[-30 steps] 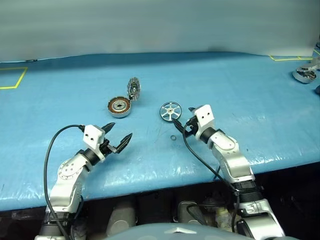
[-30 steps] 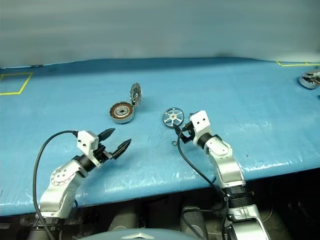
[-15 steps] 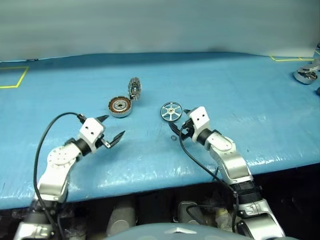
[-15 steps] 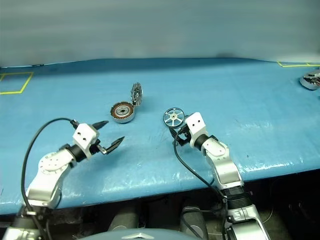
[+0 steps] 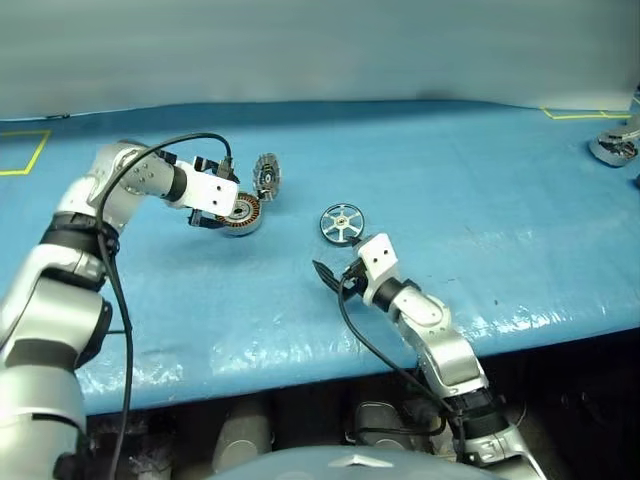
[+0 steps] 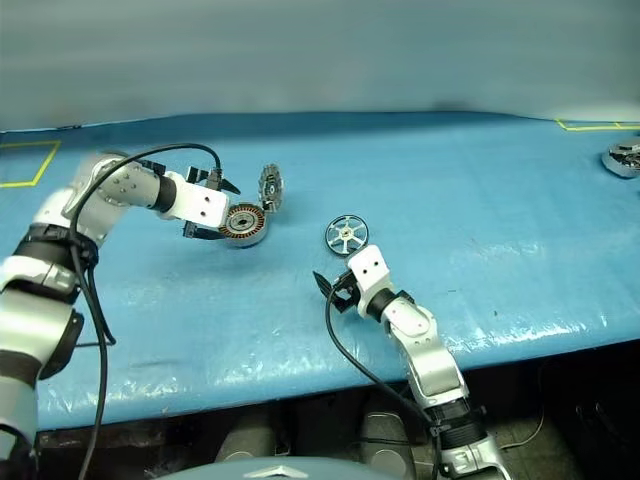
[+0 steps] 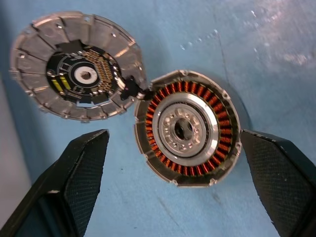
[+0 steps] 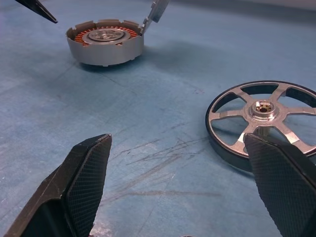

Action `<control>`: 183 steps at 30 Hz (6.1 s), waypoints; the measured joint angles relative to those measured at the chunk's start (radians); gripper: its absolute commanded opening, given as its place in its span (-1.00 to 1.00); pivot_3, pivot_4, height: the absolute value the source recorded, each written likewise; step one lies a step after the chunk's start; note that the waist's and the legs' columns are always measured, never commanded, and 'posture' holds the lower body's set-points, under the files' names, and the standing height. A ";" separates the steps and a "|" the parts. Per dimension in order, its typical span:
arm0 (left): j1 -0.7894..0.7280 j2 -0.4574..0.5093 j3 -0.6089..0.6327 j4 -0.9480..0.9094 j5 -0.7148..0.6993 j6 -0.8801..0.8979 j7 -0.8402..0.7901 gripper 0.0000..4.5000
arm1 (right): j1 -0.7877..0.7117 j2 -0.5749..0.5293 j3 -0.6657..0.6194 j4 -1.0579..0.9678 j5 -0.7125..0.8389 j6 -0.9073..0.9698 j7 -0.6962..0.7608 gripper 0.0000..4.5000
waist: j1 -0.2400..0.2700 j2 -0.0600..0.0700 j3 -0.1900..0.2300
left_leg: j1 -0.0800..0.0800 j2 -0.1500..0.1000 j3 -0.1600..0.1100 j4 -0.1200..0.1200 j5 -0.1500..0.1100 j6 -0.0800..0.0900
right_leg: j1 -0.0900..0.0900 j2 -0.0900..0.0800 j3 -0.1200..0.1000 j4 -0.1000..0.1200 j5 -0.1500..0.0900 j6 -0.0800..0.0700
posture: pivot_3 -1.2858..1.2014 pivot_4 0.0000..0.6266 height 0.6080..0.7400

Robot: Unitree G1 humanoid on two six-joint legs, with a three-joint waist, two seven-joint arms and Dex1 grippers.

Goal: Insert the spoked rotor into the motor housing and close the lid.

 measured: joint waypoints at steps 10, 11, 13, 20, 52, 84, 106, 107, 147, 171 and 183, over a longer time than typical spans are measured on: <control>-0.094 -0.091 -0.063 0.250 0.093 -0.062 -0.023 1.00 | 0.046 0.040 -0.002 -0.017 -0.025 -0.030 -0.077 0.99 | 0.000 -0.005 0.003 | -0.004 0.000 -0.003 0.004 -0.003 0.005 | -0.001 0.000 -0.002 0.002 0.000 0.001 | 0.03 -0.52 1.00; -0.094 -0.098 -0.063 0.255 0.094 -0.063 -0.022 1.00 | 0.046 0.038 -0.002 -0.017 -0.026 -0.032 -0.079 0.99 | 0.000 -0.006 0.004 | -0.004 0.000 -0.004 0.005 -0.003 0.005 | -0.001 0.000 -0.002 0.002 0.000 0.001 | 0.03 -0.52 1.00; -0.095 -0.109 -0.063 0.271 0.106 -0.064 -0.015 1.00 | 0.046 0.038 -0.002 -0.017 -0.029 -0.041 -0.083 0.99 | 0.000 -0.006 0.004 | -0.004 0.000 -0.004 0.005 -0.003 0.005 | -0.001 0.000 -0.002 0.002 0.000 0.001 | 0.03 -0.52 1.00; -0.096 -0.115 -0.064 0.296 0.136 -0.064 -0.008 1.00 | 0.046 0.040 -0.006 -0.018 -0.032 -0.045 -0.102 0.99 | 0.000 -0.007 0.004 | -0.004 0.000 -0.004 0.005 -0.003 0.005 | -0.001 0.000 -0.002 0.002 0.000 0.001 | 0.03 -0.52 1.00; -0.198 -0.229 -0.189 0.270 0.310 -0.057 -0.098 1.00 | 0.036 -0.150 0.014 -0.218 0.026 0.222 0.075 0.99 | 0.002 -0.008 0.005 | -0.008 0.000 -0.008 0.021 -0.006 0.011 | 0.001 -0.001 -0.001 0.005 0.004 0.006 | 0.03 -0.52 1.00; -0.175 -0.226 -0.217 0.293 0.358 0.016 0.006 0.92 | 0.066 -0.160 0.007 -0.251 0.030 0.250 0.066 1.00 | 0.002 -0.008 0.005 | -0.008 0.000 -0.008 0.021 -0.006 0.011 | 0.002 -0.001 -0.001 0.005 0.004 0.006 | 0.03 -0.52 1.00; -0.152 -0.237 -0.230 0.289 0.385 -0.008 0.081 -0.05 | 0.062 -0.151 -0.016 -0.251 0.036 0.258 0.038 1.00 | 0.001 -0.008 0.005 | -0.008 0.000 -0.008 0.024 -0.007 0.011 | 0.002 -0.001 -0.001 0.008 0.004 0.007 | 0.03 -0.52 1.00; -0.150 -0.238 -0.229 0.281 0.384 -0.012 0.080 -0.05 | 0.062 -0.151 -0.019 -0.251 0.036 0.257 0.037 1.00 | 0.002 -0.008 0.005 | -0.008 0.000 -0.008 0.024 -0.007 0.011 | 0.002 -0.001 -0.001 0.008 0.004 0.007 | 0.03 -0.52 1.00; 0.128 -0.145 -0.341 -0.977 -0.034 1.498 -0.483 -0.05 | 0.136 -0.069 -0.066 -0.117 -0.021 0.047 -0.098 1.00 | 0.001 -0.006 0.006 | -0.008 -0.001 -0.008 0.030 -0.006 0.011 | -0.005 0.001 0.010 0.022 0.000 0.001 | 0.03 -0.52 1.00; 0.106 -0.104 -0.358 -0.956 -0.088 1.445 -0.399 0.96 | 0.109 -0.066 -0.057 -0.093 -0.024 0.041 -0.094 1.00 | 0.001 -0.006 0.006 | -0.008 -0.001 -0.008 0.031 -0.006 0.011 | -0.005 0.006 0.018 0.021 -0.001 0.001 | 0.03 -0.52 1.00; 0.290 0.087 -0.135 -1.233 -0.271 1.584 -0.401 0.96 | 0.116 -0.057 -0.059 -0.092 -0.005 0.040 -0.069 1.00 | 0.002 -0.005 0.007 | -0.008 0.000 -0.008 0.030 -0.006 0.010 | -0.005 0.006 0.018 0.021 -0.002 0.001 | 0.03 -0.52 1.00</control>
